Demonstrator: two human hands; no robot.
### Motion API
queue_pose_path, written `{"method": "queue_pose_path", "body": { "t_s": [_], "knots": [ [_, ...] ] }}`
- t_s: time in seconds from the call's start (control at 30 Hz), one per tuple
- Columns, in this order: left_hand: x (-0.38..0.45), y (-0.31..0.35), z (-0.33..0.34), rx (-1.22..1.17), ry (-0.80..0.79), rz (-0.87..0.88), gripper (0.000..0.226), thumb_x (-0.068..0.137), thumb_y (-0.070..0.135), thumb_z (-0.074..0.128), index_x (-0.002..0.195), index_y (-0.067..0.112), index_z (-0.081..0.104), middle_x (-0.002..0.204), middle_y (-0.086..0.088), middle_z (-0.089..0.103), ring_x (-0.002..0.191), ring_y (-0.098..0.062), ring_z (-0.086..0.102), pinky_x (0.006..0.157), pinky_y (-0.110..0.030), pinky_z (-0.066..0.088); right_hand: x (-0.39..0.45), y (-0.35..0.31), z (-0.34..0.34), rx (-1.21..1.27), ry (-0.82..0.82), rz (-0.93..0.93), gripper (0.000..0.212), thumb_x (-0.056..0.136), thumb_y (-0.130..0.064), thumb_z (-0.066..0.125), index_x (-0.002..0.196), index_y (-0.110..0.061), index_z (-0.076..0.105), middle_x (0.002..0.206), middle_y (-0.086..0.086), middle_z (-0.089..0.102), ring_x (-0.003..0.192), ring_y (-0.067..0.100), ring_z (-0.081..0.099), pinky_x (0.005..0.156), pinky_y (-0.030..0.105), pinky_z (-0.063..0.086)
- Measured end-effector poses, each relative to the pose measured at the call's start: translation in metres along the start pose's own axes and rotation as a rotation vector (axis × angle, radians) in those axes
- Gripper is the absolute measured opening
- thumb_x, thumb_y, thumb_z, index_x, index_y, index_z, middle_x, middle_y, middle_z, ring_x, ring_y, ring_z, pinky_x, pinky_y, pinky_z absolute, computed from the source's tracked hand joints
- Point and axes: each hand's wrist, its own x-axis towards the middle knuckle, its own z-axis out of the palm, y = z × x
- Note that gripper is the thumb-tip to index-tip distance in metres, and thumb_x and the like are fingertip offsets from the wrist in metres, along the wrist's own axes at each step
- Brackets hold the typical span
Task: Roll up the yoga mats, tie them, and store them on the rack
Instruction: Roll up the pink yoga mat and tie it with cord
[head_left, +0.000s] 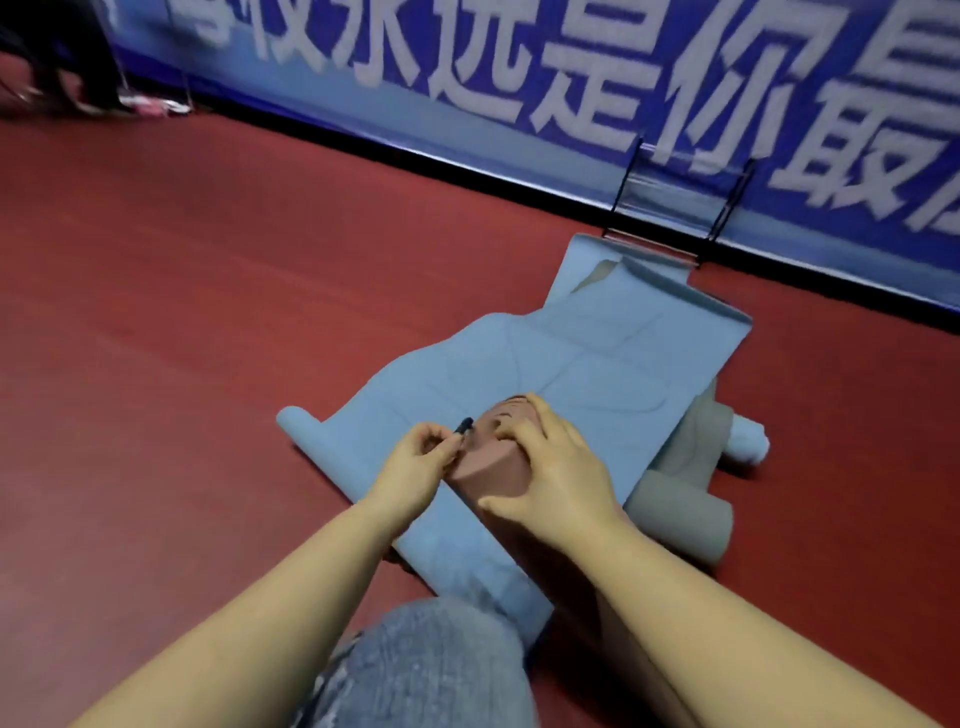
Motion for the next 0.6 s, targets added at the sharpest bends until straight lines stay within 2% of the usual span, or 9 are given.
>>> {"method": "queue_pose_path", "body": {
  "t_s": [0.07, 0.2, 0.27, 0.3, 0.37, 0.43, 0.47, 0.53, 0.6],
  "knots": [
    [-0.018, 0.052, 0.024, 0.059, -0.047, 0.120, 0.013, 0.096, 0.022, 0.052, 0.086, 0.013, 0.053, 0.069, 0.004, 0.052, 0.046, -0.001, 0.042, 0.046, -0.015, 0.031, -0.029, 0.013, -0.043, 0.057, 0.141, 0.069, 0.064, 0.067, -0.049, 0.075, 0.124, -0.038, 0.047, 0.157, -0.012, 0.010, 0.135, 0.016, 0.028, 0.095, 0.027, 0.036],
    [-0.063, 0.150, 0.085, 0.176, -0.148, 0.378, 0.012, 0.095, 0.024, 0.053, 0.084, 0.018, 0.052, 0.078, 0.004, 0.056, 0.066, -0.007, 0.047, 0.058, -0.021, 0.035, -0.090, 0.041, -0.114, 0.216, 0.499, 0.222, 0.063, 0.063, -0.045, 0.081, 0.119, -0.038, 0.053, 0.155, -0.014, 0.019, 0.136, 0.012, 0.033, 0.098, 0.028, 0.039],
    [-0.089, 0.186, 0.120, 0.230, -0.236, 0.492, 0.010, 0.094, 0.022, 0.055, 0.086, 0.017, 0.054, 0.082, 0.005, 0.059, 0.071, -0.004, 0.051, 0.060, -0.014, 0.038, -0.123, 0.056, -0.133, 0.316, 0.672, 0.327, 0.063, 0.061, -0.041, 0.084, 0.117, -0.036, 0.055, 0.154, -0.015, 0.021, 0.135, 0.008, 0.034, 0.093, 0.022, 0.037],
    [-0.101, 0.199, 0.137, 0.277, -0.274, 0.536, 0.008, 0.093, 0.021, 0.057, 0.087, 0.016, 0.055, 0.084, 0.005, 0.060, 0.073, -0.005, 0.052, 0.063, -0.014, 0.038, -0.138, 0.062, -0.137, 0.375, 0.753, 0.375, 0.065, 0.060, -0.038, 0.085, 0.119, -0.036, 0.055, 0.153, -0.015, 0.023, 0.135, 0.006, 0.033, 0.093, 0.021, 0.036],
    [-0.123, 0.214, 0.170, 0.438, -0.325, 0.594, 0.006, 0.089, 0.021, 0.059, 0.087, 0.017, 0.056, 0.084, 0.005, 0.061, 0.077, -0.013, 0.054, 0.066, -0.023, 0.039, -0.165, 0.072, -0.136, 0.489, 0.891, 0.445, 0.080, 0.059, -0.035, 0.086, 0.130, -0.032, 0.049, 0.153, -0.012, 0.025, 0.139, 0.007, 0.028, 0.103, 0.027, 0.036],
    [-0.140, 0.218, 0.196, 0.597, -0.341, 0.620, 0.003, 0.088, 0.022, 0.057, 0.087, 0.020, 0.055, 0.089, 0.003, 0.063, 0.084, -0.019, 0.055, 0.066, -0.026, 0.037, -0.184, 0.078, -0.133, 0.560, 0.972, 0.504, 0.098, 0.059, -0.033, 0.088, 0.142, -0.026, 0.035, 0.154, -0.009, 0.023, 0.142, 0.011, 0.023, 0.109, 0.036, 0.033],
    [-0.147, 0.218, 0.205, 0.651, -0.326, 0.639, 0.001, 0.088, 0.022, 0.055, 0.089, 0.022, 0.055, 0.093, 0.002, 0.064, 0.091, -0.021, 0.056, 0.069, -0.026, 0.039, -0.190, 0.079, -0.133, 0.581, 0.992, 0.530, 0.104, 0.059, -0.031, 0.088, 0.145, -0.026, 0.029, 0.154, -0.008, 0.023, 0.143, 0.012, 0.022, 0.109, 0.034, 0.032],
    [-0.161, 0.219, 0.217, 0.696, -0.295, 0.682, 0.014, 0.089, 0.020, 0.052, 0.100, 0.025, 0.059, 0.106, 0.004, 0.066, 0.105, -0.020, 0.055, 0.079, -0.027, 0.043, -0.197, 0.081, -0.134, 0.615, 1.000, 0.557, 0.115, 0.060, -0.027, 0.088, 0.149, -0.028, 0.016, 0.155, -0.004, 0.023, 0.142, 0.014, 0.023, 0.102, 0.028, 0.033],
    [-0.173, 0.218, 0.223, 0.675, -0.294, 0.709, 0.027, 0.090, 0.015, 0.051, 0.114, 0.024, 0.059, 0.115, 0.008, 0.064, 0.112, -0.014, 0.054, 0.088, -0.024, 0.040, -0.199, 0.081, -0.134, 0.652, 0.960, 0.557, 0.122, 0.062, -0.022, 0.087, 0.150, -0.031, 0.002, 0.155, 0.000, 0.023, 0.141, 0.016, 0.025, 0.099, 0.028, 0.033]
  ]
}}
